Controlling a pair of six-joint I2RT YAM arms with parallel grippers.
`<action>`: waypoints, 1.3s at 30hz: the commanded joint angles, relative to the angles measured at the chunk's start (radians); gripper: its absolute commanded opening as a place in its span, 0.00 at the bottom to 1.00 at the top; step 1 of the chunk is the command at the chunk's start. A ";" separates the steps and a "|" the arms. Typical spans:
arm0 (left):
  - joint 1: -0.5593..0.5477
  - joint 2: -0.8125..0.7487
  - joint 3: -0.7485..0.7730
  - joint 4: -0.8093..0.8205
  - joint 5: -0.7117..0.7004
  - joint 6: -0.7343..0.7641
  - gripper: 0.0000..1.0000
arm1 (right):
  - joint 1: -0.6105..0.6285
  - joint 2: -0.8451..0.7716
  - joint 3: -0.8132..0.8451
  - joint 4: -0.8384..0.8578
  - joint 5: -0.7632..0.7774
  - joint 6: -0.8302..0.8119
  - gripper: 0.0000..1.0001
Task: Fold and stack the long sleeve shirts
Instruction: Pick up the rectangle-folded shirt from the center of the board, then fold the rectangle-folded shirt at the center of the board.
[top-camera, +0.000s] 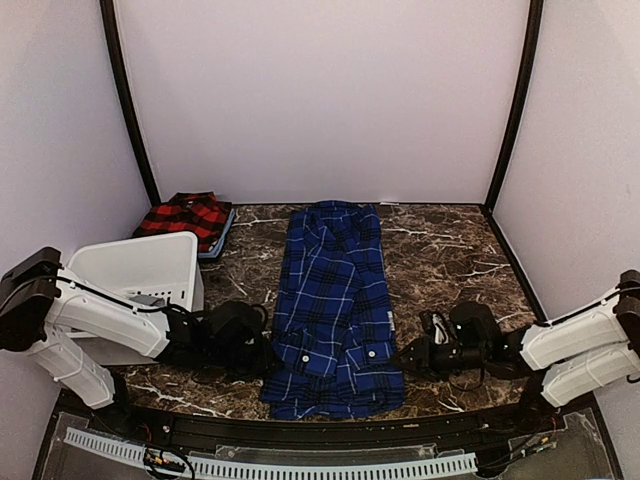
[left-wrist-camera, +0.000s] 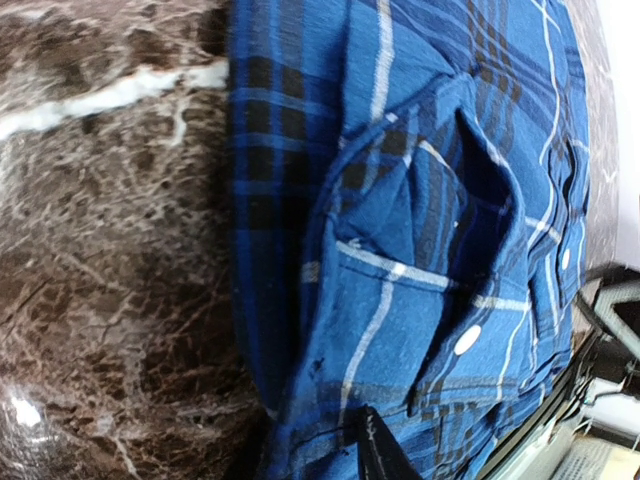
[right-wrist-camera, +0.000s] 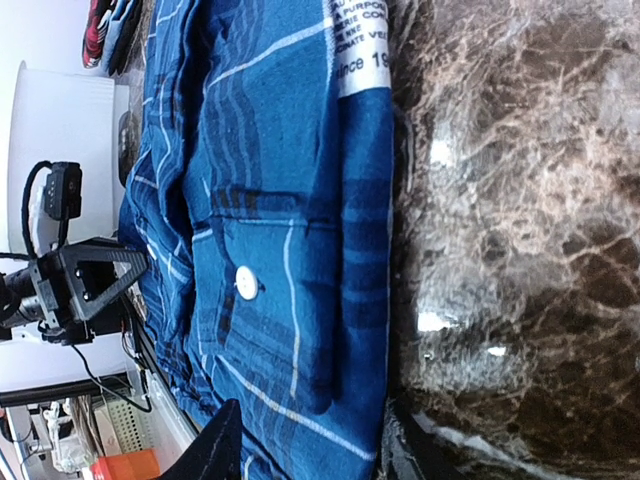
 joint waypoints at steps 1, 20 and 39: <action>0.006 0.011 0.014 -0.004 0.047 0.012 0.24 | -0.014 0.048 0.021 -0.007 0.006 -0.027 0.43; 0.015 -0.088 0.122 -0.071 0.112 0.040 0.00 | -0.017 -0.074 0.166 -0.192 -0.002 -0.068 0.00; 0.222 0.011 0.342 -0.036 0.185 -0.031 0.00 | -0.218 0.169 0.488 -0.237 -0.108 -0.175 0.00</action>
